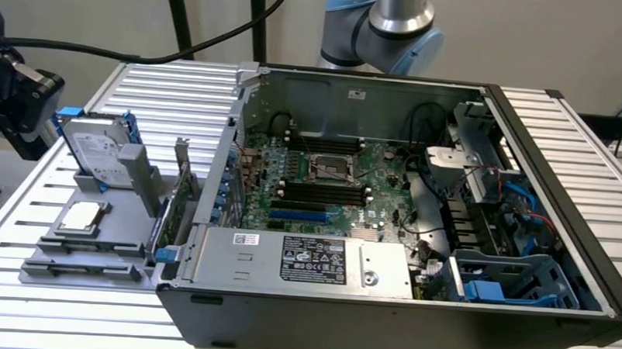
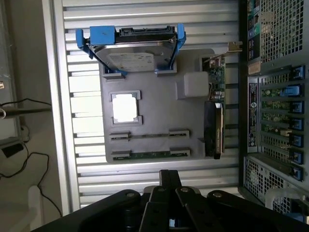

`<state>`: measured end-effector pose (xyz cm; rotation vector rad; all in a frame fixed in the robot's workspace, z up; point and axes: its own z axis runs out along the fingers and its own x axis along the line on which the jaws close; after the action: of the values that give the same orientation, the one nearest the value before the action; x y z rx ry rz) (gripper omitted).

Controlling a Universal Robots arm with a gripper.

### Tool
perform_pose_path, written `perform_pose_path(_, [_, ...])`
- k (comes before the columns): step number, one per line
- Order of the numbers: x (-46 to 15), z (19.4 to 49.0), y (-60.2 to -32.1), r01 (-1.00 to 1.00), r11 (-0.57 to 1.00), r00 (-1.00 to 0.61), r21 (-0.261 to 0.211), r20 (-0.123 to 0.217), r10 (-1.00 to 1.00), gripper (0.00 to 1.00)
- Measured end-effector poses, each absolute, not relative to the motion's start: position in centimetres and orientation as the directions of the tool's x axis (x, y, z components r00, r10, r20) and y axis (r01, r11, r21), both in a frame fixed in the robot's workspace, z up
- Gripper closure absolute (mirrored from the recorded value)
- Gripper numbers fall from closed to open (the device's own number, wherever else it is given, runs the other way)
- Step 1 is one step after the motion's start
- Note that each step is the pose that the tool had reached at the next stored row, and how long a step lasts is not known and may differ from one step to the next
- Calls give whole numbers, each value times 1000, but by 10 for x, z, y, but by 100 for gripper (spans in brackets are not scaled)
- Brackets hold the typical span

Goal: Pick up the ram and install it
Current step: 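Pick up the ram and move it above insertion slot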

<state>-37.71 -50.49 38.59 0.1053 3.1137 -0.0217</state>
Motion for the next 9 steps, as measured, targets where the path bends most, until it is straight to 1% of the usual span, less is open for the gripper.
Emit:
perform_pose_path(3, [-377,386,-505,66,998,-998,-13,-26,65,89])
perform_pose_path(9, [-377,385,-505,-40,999,-999,-13,-26,-40,89])
